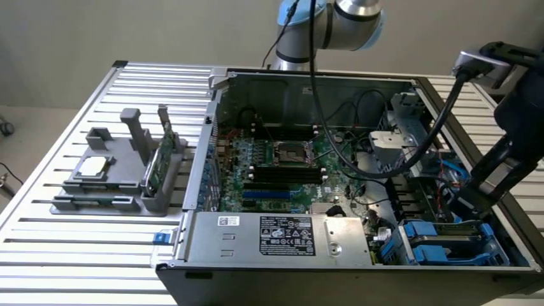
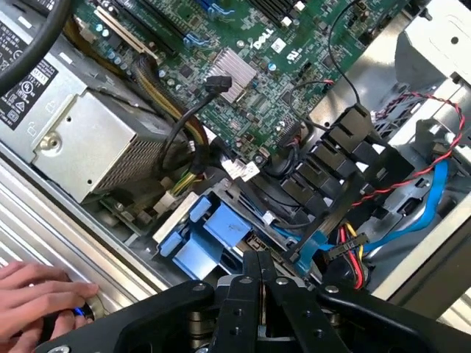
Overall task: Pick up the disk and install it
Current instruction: 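Insert the first disk wire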
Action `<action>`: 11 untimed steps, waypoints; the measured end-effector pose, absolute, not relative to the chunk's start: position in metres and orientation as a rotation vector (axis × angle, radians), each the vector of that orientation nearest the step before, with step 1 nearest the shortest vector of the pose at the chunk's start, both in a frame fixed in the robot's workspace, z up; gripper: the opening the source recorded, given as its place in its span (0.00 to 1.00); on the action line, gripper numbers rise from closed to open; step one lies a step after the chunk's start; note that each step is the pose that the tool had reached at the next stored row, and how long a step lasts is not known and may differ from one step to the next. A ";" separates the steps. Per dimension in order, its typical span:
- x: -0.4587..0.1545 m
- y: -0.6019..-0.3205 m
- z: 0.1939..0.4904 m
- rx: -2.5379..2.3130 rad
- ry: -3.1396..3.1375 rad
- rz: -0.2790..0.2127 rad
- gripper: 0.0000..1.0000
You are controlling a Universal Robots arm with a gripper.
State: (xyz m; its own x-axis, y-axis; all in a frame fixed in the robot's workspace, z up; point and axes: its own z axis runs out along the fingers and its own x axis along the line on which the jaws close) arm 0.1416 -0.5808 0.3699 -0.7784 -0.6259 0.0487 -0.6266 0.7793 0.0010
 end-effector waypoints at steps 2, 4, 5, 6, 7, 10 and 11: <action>0.142 -0.581 0.370 0.987 -2.934 0.023 0.11; 0.142 -0.581 0.370 0.946 -2.948 0.022 0.11; 0.142 -0.581 0.370 0.925 -2.954 0.022 0.11; 0.142 -0.581 0.370 0.905 -2.961 0.021 0.11; 0.142 -0.581 0.370 0.884 -2.967 0.021 0.11; 0.142 -0.581 0.370 0.819 -2.986 0.020 0.11; 0.142 -0.581 0.370 0.798 -2.992 0.019 0.11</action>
